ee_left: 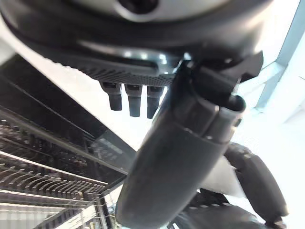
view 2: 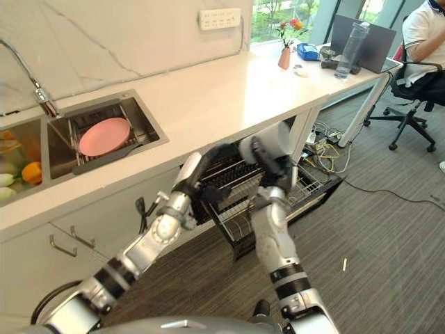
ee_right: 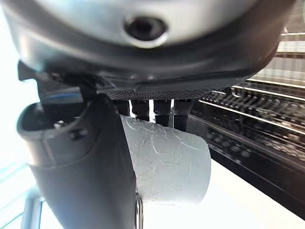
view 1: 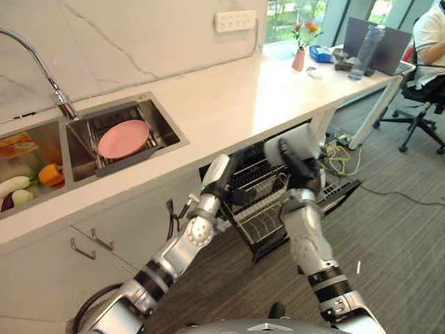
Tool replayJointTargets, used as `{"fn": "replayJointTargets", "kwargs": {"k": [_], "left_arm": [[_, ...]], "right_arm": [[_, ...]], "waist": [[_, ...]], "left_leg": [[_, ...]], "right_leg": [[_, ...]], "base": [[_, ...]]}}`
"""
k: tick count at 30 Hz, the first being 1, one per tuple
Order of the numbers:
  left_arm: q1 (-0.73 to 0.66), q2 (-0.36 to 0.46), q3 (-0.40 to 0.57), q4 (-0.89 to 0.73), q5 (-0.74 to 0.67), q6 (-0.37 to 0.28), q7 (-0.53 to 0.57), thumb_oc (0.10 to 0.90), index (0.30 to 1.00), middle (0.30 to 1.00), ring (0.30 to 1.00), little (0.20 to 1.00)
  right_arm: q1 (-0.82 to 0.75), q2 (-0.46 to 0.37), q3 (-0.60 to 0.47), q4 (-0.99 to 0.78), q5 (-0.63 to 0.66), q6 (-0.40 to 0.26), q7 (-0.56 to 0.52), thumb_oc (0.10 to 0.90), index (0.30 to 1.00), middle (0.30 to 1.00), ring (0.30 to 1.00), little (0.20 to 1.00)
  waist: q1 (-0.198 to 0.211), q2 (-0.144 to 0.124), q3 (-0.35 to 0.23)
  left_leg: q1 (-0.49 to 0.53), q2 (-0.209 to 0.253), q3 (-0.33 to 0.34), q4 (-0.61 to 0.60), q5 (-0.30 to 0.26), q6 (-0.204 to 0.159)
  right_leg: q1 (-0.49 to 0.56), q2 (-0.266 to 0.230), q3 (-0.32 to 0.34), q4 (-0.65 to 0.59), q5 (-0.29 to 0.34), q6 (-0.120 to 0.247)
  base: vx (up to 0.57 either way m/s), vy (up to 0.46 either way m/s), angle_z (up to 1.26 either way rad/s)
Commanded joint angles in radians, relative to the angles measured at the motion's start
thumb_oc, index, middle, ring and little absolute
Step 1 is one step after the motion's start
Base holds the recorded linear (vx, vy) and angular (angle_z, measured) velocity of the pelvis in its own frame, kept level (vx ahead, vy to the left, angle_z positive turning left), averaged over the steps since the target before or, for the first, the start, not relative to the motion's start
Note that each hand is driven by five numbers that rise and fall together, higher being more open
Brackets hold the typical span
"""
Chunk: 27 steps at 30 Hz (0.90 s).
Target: Place the dishes in the dishwasher.
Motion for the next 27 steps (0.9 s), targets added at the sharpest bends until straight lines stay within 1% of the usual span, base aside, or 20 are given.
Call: {"fn": "replayJointTargets", "kwargs": {"k": [1, 2, 5, 6, 7, 8, 9, 10, 12, 14, 15, 16, 18, 20, 22, 23, 24, 25, 26, 27], "left_arm": [[-0.028, 0.057, 0.071, -0.073, -0.038, -0.092, 0.018, 0.8, 0.9, 0.9, 0.9, 0.9], [-0.025, 0.058, 0.073, -0.076, -0.038, -0.091, 0.017, 0.8, 0.9, 0.9, 0.9, 0.9], [0.133, 0.092, 0.203, -0.086, -0.121, -0.109, -0.045, 0.8, 0.9, 0.9, 0.9, 0.9], [0.169, 0.096, 0.228, -0.082, -0.15, -0.106, -0.072, 0.8, 0.9, 0.9, 0.9, 0.9], [0.171, 0.097, 0.23, -0.084, -0.151, -0.105, -0.074, 0.8, 0.9, 0.9, 0.9, 0.9], [0.212, 0.094, 0.253, -0.069, -0.196, -0.101, -0.113, 0.8, 0.9, 0.9, 0.9, 0.9], [0.281, 0.077, 0.301, -0.025, -0.313, -0.083, -0.162, 0.8, 0.9, 0.9, 0.9, 0.9], [0.31, 0.071, 0.321, -0.01, -0.352, -0.079, -0.188, 0.8, 0.9, 0.9, 0.9, 0.9], [0.337, 0.069, 0.34, 0.013, -0.379, -0.072, -0.212, 0.8, 0.9, 0.9, 0.9, 0.9], [0.397, 0.06, 0.38, 0.073, -0.451, -0.051, -0.27, 0.8, 0.9, 0.9, 0.9, 0.9], [0.397, 0.06, 0.381, 0.073, -0.451, -0.051, -0.27, 0.8, 0.9, 0.9, 0.9, 0.9], [0.431, 0.063, 0.403, 0.133, -0.477, -0.038, -0.302, 0.8, 0.9, 0.9, 0.9, 0.9], [0.464, 0.072, 0.423, 0.195, -0.462, -0.034, -0.325, 0.8, 0.9, 0.9, 0.9, 0.9], [0.488, 0.077, 0.43, 0.278, -0.433, -0.021, -0.341, 0.8, 0.9, 0.9, 0.9, 0.9], [0.483, 0.075, 0.423, 0.377, -0.415, -0.008, -0.339, 0.8, 0.9, 0.9, 0.9, 0.9], [0.483, 0.074, 0.423, 0.378, -0.415, -0.008, -0.339, 0.8, 0.9, 0.9, 0.9, 0.9], [0.476, 0.065, 0.409, 0.477, -0.39, -0.002, -0.336, 0.8, 0.9, 0.9, 0.9, 0.9], [0.471, 0.062, 0.409, 0.537, -0.373, 0.0, -0.327, 0.8, 0.9, 0.9, 0.9, 0.9], [0.464, 0.055, 0.404, 0.592, -0.354, 0.001, -0.321, 0.8, 0.9, 0.9, 0.9, 0.9], [0.463, 0.055, 0.404, 0.593, -0.354, 0.001, -0.321, 0.8, 0.9, 0.9, 0.9, 0.9]], "right_arm": [[-0.082, -0.001, -0.049, -0.107, -0.102, -0.06, 0.081, 0.4, 0.3, 0.3, 0.3, 0.3], [-0.081, -0.001, -0.048, -0.107, -0.101, -0.06, 0.082, 0.4, 0.3, 0.3, 0.3, 0.3], [0.0, -0.085, -0.064, -0.02, -0.138, 0.024, 0.174, 0.4, 0.3, 0.3, 0.3, 0.3], [0.017, -0.103, -0.067, -0.004, -0.144, 0.048, 0.201, 0.4, 0.3, 0.3, 0.3, 0.3], [0.017, -0.103, -0.067, -0.004, -0.143, 0.048, 0.202, 0.4, 0.3, 0.3, 0.3, 0.3], [0.036, -0.124, -0.071, 0.021, -0.158, 0.076, 0.238, 0.4, 0.3, 0.3, 0.3, 0.3], [0.052, -0.156, -0.077, 0.041, -0.204, 0.109, 0.268, 0.4, 0.3, 0.3, 0.3, 0.3], [0.055, -0.17, -0.087, 0.059, -0.231, 0.124, 0.278, 0.4, 0.3, 0.3, 0.3, 0.3], [0.054, -0.185, -0.095, 0.085, -0.263, 0.131, 0.288, 0.4, 0.3, 0.3, 0.3, 0.3], [0.041, -0.226, -0.114, 0.158, -0.346, 0.156, 0.295, 0.4, 0.3, 0.3, 0.3, 0.3], [0.039, -0.226, -0.114, 0.16, -0.345, 0.155, 0.295, 0.4, 0.3, 0.3, 0.3, 0.3], [0.007, -0.279, -0.104, 0.261, -0.405, 0.18, 0.312, 0.4, 0.3, 0.3, 0.3, 0.3], [-0.044, -0.347, -0.081, 0.36, -0.469, 0.201, 0.331, 0.4, 0.3, 0.3, 0.3, 0.3], [-0.094, -0.389, -0.068, 0.452, -0.486, 0.206, 0.336, 0.4, 0.3, 0.3, 0.3, 0.3], [-0.156, -0.387, -0.067, 0.551, -0.447, 0.202, 0.32, 0.4, 0.3, 0.3, 0.3, 0.3], [-0.156, -0.388, -0.067, 0.552, -0.447, 0.202, 0.32, 0.4, 0.3, 0.3, 0.3, 0.3], [-0.207, -0.383, -0.063, 0.636, -0.425, 0.203, 0.317, 0.4, 0.3, 0.3, 0.3, 0.3], [-0.23, -0.384, -0.06, 0.677, -0.425, 0.208, 0.309, 0.4, 0.3, 0.3, 0.3, 0.3], [-0.251, -0.383, -0.058, 0.726, -0.426, 0.211, 0.304, 0.4, 0.3, 0.3, 0.3, 0.3], [-0.253, -0.383, -0.058, 0.727, -0.426, 0.21, 0.304, 0.4, 0.3, 0.3, 0.3, 0.3]], "waist": [[0.041, -0.017, -0.022], [0.039, -0.018, -0.024], [0.063, -0.028, -0.018], [0.067, -0.03, -0.017], [0.065, -0.032, -0.019], [0.072, -0.033, -0.019], [0.087, -0.034, -0.016], [0.092, -0.035, -0.015], [0.099, -0.035, -0.014], [0.123, -0.037, -0.012], [0.121, -0.037, -0.012], [0.143, -0.039, -0.008], [0.163, -0.04, -0.002], [0.179, -0.041, 0.005], [0.194, -0.038, 0.019], [0.194, -0.038, 0.019], [0.21, -0.034, 0.034], [0.217, -0.03, 0.036], [0.225, -0.028, 0.045], [0.224, -0.028, 0.045]], "left_leg": [[0.004, -0.01, -0.024, 0.007, -0.06, 0.005], [0.001, -0.013, -0.025, 0.006, -0.054, 0.006], [-0.001, -0.006, -0.035, 0.008, -0.052, 0.001], [-0.004, -0.004, -0.037, 0.008, -0.05, 0.0], [-0.007, -0.007, -0.038, 0.006, -0.045, 0.001], [-0.011, -0.007, -0.043, 0.006, -0.043, 0.001], [-0.015, -0.003, -0.052, 0.008, -0.043, -0.003], [-0.019, -0.002, -0.059, 0.008, -0.04, -0.003], [-0.024, -0.001, -0.067, 0.008, -0.037, -0.004], [-0.041, 0.001, -0.085, 0.009, -0.029, -0.007], [-0.042, 0.001, -0.086, 0.01, -0.029, -0.007], [-0.055, 0.002, -0.099, 0.011, -0.022, -0.009], [-0.067, 0.003, -0.111, 0.011, -0.016, -0.011], [-0.081, 0.005, -0.121, 0.013, -0.01, -0.014], [-0.104, 0.005, -0.136, 0.016, -0.001, -0.016], [-0.105, 0.005, -0.136, 0.016, -0.001, -0.016], [-0.127, 0.005, -0.154, 0.018, 0.008, -0.018], [-0.127, 0.014, -0.173, 0.015, -0.007, -0.027], [-0.138, 0.014, -0.184, 0.016, -0.001, -0.028], [-0.138, 0.014, -0.184, 0.016, -0.001, -0.028]], "right_leg": [[0.09, -0.057, -0.034, 0.013, -0.138, 0.118], [0.087, -0.059, -0.035, 0.013, -0.134, 0.117], [0.097, -0.053, -0.051, 0.013, -0.142, 0.114], [0.1, -0.052, -0.056, 0.013, -0.143, 0.113], [0.096, -0.054, -0.057, 0.013, -0.139, 0.112], [0.098, -0.054, -0.063, 0.013, -0.14, 0.111], [0.106, -0.05, -0.074, 0.013, -0.146, 0.108], [0.107, -0.05, -0.081, 0.013, -0.147, 0.108], [0.108, -0.049, -0.089, 0.013, -0.149, 0.106], [0.113, -0.05, -0.112, 0.013, -0.153, 0.104], [0.113, -0.049, -0.113, 0.013, -0.153, 0.104], [0.114, -0.048, -0.126, 0.013, -0.155, 0.101], [0.115, -0.046, -0.139, 0.013, -0.158, 0.1], [0.113, -0.044, -0.149, 0.013, -0.16, 0.101], [0.104, -0.043, -0.162, 0.013, -0.159, 0.1], [0.104, -0.043, -0.162, 0.013, -0.159, 0.1], [0.097, -0.041, -0.176, 0.014, -0.161, 0.098], [0.103, -0.03, -0.168, 0.015, -0.186, 0.103], [0.1, -0.029, -0.176, 0.016, -0.187, 0.102], [0.1, -0.029, -0.177, 0.016, -0.187, 0.102]], "base": [[0.0, 0.0, 0.0], [0.02, -0.033, 0.07], [0.0, -0.043, 0.15], [-0.02, -0.027, 0.15], [-0.01, -0.018, 0.08], [0.0, -0.034, 0.11], [0.01, -0.047, 0.12], [0.0, -0.048, 0.18], [-0.01, -0.024, 0.28], [0.0, -0.023, 0.37], [-0.02, -0.027, 0.29], [-0.03, -0.035, 0.32], [-0.03, -0.033, 0.24], [-0.03, -0.019, 0.27], [-0.05, -0.013, 0.18], [-0.08, -0.018, 0.12], [0.01, -0.051, 0.15], [-0.01, -0.062, 0.28], [0.04, -0.05, 0.33], [-0.06, -0.016, 0.37]]}}
